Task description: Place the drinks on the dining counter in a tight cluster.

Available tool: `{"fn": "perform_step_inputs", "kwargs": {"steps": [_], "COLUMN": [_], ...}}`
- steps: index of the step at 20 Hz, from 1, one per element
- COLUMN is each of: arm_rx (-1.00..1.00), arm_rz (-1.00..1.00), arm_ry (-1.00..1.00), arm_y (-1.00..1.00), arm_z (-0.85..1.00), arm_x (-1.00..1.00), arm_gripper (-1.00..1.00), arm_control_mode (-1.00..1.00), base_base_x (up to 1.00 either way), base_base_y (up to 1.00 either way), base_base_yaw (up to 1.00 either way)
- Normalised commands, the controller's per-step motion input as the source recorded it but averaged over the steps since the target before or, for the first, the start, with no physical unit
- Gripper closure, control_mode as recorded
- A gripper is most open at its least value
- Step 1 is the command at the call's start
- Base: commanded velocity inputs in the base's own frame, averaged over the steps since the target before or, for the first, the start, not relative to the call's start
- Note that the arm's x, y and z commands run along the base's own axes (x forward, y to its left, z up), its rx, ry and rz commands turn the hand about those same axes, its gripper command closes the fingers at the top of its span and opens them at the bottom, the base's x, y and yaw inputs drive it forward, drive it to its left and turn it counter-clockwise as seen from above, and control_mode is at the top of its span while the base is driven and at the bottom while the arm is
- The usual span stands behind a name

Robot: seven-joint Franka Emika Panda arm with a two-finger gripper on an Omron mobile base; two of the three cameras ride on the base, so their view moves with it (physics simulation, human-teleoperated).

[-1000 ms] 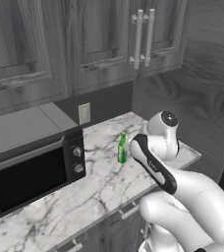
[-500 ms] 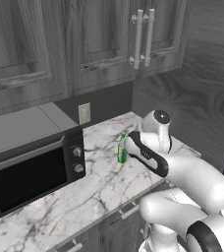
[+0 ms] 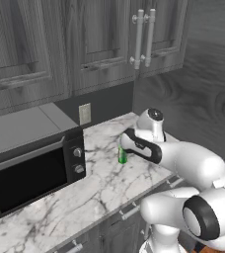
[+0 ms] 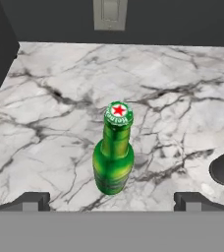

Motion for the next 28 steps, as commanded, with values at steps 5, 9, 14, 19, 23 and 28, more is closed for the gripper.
{"fn": "perform_step_inputs", "kwargs": {"steps": [5, 9, 14, 19, 23, 28], "arm_rx": [0.0, 0.0, 0.0, 0.0, 0.0, 0.0], "arm_rz": [0.02, 0.01, 0.0, 0.0, 0.0, 0.0], "arm_ry": [0.02, 0.0, 0.01, 0.04, 0.08, 0.08], "arm_y": [0.12, 0.0, 0.0, 0.0, 0.0, 0.0], "arm_z": [-0.22, -0.12, -0.04, -0.03, -0.06, -0.12], "arm_x": [0.05, 0.16, 0.16, 0.19, 0.15, 0.11], "arm_gripper": [-1.0, -1.0, -1.0, -1.0, -1.0, -1.0], "arm_control_mode": [-1.0, -1.0, -1.0, -1.0, -1.0, -1.0], "base_base_x": [0.0, 0.0, 0.0, 0.0, 0.0, 0.0], "base_base_y": [0.0, 0.0, 0.0, 0.0, 0.0, 0.0], "base_base_yaw": [0.0, 0.0, 0.0, 0.0, 0.0, 0.0]}}
